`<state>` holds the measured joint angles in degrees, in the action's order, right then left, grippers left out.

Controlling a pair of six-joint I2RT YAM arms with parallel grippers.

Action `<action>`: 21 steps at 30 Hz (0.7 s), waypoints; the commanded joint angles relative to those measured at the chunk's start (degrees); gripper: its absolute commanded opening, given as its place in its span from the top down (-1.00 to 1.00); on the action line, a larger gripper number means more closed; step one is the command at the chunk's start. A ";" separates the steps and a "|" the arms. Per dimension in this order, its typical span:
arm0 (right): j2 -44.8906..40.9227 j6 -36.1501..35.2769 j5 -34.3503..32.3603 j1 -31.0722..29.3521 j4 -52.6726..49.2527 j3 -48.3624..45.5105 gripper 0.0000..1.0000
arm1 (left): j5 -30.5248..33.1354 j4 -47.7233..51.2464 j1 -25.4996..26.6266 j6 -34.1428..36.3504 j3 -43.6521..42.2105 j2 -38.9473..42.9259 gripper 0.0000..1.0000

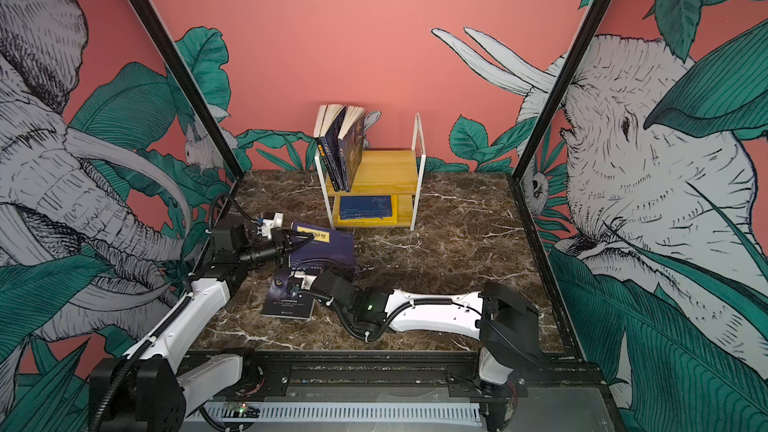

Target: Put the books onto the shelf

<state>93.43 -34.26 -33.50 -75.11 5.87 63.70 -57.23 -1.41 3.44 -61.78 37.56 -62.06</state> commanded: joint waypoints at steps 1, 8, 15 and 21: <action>-0.99 -1.58 0.67 -0.63 3.67 -1.59 1.00 | -0.96 -1.75 0.25 1.64 0.50 1.06 0.71; 1.11 -4.70 -3.88 -1.35 8.74 -2.75 0.69 | -1.87 -3.68 0.25 1.71 -0.01 2.13 1.00; 9.46 -14.36 -15.13 -1.14 25.51 -2.41 -0.15 | -3.08 -3.71 0.25 0.59 0.12 2.49 1.00; 15.43 -20.48 -20.48 0.60 37.49 -0.89 -0.16 | -3.30 -2.63 0.24 1.55 -0.12 2.44 1.00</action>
<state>107.42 -49.95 -49.36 -75.79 34.13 61.78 -56.42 -2.09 3.33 -60.31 37.45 -61.69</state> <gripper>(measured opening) 0.585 0.104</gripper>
